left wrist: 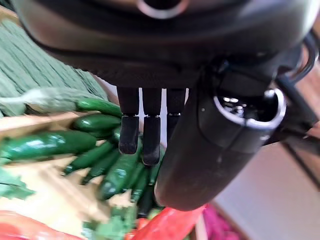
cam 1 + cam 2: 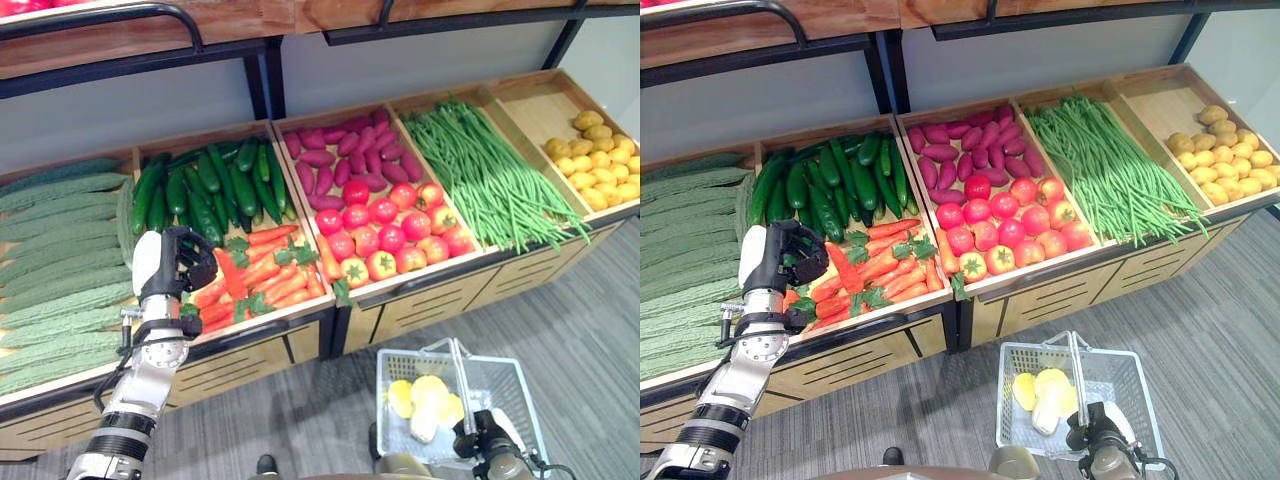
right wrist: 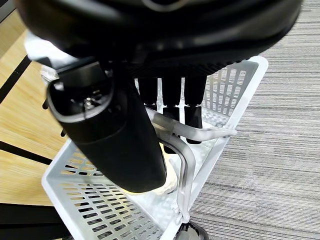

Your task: Get the vegetables into the basket

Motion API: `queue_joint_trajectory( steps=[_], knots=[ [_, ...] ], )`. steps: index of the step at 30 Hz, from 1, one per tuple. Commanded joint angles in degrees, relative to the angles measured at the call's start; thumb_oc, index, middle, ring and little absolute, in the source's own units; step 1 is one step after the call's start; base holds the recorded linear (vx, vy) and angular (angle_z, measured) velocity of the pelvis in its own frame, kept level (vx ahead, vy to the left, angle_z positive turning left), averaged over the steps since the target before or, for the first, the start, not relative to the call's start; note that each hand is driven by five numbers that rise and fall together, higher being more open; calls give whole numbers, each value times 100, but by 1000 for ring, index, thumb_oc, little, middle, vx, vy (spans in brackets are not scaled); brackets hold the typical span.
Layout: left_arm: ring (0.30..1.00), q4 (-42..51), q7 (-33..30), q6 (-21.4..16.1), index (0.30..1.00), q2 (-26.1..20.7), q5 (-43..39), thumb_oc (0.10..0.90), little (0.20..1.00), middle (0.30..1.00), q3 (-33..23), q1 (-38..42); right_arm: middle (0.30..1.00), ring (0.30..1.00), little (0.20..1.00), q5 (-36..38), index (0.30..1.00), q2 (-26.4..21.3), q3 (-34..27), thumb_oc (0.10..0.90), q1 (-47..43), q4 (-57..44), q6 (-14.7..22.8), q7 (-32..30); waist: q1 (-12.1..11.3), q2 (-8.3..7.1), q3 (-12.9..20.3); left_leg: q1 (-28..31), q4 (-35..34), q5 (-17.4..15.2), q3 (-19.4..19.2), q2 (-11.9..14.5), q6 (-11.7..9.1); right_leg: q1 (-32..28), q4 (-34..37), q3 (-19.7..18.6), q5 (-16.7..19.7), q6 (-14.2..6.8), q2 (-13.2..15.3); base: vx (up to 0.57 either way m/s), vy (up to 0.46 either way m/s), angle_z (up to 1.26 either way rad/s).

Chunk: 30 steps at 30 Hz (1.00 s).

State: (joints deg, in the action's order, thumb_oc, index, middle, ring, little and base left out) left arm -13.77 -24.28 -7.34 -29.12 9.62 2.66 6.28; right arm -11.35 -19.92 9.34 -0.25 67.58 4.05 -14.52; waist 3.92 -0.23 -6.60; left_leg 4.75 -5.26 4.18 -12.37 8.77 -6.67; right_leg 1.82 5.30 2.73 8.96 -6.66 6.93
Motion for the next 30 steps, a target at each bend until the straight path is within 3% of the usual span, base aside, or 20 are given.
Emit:
queue_joint_trajectory(
  steps=[1,19,20,21,23,30],
  knots=[
    [300,338,-308,-743,300,-269,-404,400,300,300,-354,474,300,300,300,-98,300,-99,181,400,67,126,156,-140,37,-341,280,-10,26,-254,-36,32,1,-197,-30,223,-243,-444,530,0,0,0],
    [300,658,-210,-1082,300,149,-1390,400,300,300,-447,491,300,300,300,-52,300,-52,205,400,109,78,210,-184,60,-362,335,57,26,-271,-67,41,7,-249,-30,194,-291,-419,495,1,0,0],
    [487,593,-216,-977,487,95,-1219,533,487,487,-422,455,300,300,300,-50,300,-61,207,400,112,69,211,-179,62,-351,339,63,26,-267,-70,45,6,-249,-30,195,-289,-420,494,4,-5,-4],
    [1000,557,-294,-728,1000,-60,-660,900,1000,1000,-359,399,300,300,300,-66,300,-61,206,400,129,76,204,-176,60,-338,336,61,26,-266,-64,45,8,-255,-30,204,-290,-421,495,0,-9,-5],
    [1000,310,-189,-348,1000,-268,40,900,1000,1000,-216,378,300,300,300,-89,300,-80,183,400,132,121,175,-174,54,-314,322,45,26,-254,-55,37,9,-248,-30,220,-290,-425,493,0,0,0],
    [1000,-209,-275,17,1000,-358,623,900,1000,1000,-29,586,300,300,300,-154,300,-120,221,400,131,126,96,-199,78,-295,260,-21,26,-227,-66,47,-5,-172,-30,201,-259,-428,484,0,0,0]
  ],
)
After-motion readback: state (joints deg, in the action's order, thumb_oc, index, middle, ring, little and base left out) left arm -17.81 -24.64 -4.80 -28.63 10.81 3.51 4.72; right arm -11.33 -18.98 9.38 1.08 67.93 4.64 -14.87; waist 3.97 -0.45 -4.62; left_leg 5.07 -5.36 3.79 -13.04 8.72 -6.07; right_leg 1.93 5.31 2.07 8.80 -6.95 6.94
